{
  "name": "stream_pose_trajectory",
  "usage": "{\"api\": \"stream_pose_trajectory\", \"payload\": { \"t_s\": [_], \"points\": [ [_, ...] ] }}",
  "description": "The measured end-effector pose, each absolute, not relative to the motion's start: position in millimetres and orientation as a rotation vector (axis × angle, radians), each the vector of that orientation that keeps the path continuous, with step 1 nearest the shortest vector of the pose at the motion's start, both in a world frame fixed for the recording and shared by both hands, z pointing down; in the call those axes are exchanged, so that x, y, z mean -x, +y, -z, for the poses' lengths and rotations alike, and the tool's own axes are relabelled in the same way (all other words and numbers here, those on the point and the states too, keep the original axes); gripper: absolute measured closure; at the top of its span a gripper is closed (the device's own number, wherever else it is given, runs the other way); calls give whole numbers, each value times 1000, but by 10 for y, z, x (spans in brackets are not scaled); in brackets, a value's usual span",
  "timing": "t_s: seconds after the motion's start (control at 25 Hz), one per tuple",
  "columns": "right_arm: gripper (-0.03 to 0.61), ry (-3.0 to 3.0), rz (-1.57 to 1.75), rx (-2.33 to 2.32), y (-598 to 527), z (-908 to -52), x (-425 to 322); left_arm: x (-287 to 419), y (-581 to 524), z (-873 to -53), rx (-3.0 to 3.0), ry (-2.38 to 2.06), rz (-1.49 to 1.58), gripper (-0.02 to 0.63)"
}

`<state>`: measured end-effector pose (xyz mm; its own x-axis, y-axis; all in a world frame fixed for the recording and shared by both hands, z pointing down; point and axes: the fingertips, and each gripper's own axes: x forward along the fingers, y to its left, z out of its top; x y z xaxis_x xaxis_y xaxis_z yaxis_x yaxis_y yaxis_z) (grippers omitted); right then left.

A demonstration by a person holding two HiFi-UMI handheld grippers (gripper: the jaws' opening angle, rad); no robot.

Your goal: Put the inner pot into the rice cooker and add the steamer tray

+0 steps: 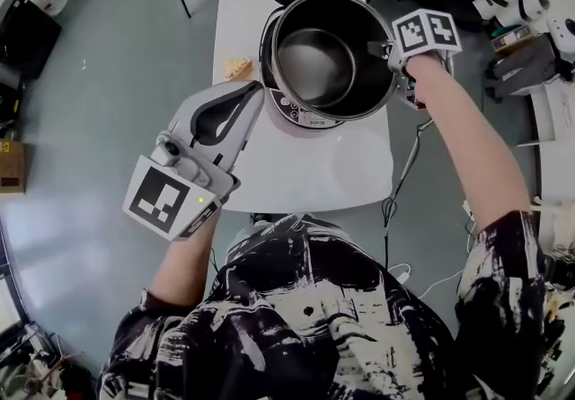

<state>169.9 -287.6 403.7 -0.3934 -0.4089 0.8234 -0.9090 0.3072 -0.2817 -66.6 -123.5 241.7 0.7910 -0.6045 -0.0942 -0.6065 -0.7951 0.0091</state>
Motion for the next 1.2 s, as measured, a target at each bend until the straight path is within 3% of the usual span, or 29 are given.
{"api": "stream_pose_trajectory", "payload": {
  "t_s": [1.2],
  "points": [
    [569, -1686, -1041, -1268, -3668, -5283, -1841, 744, -1685, -2731, 2959, 1170, -81, 609]
  ]
}}
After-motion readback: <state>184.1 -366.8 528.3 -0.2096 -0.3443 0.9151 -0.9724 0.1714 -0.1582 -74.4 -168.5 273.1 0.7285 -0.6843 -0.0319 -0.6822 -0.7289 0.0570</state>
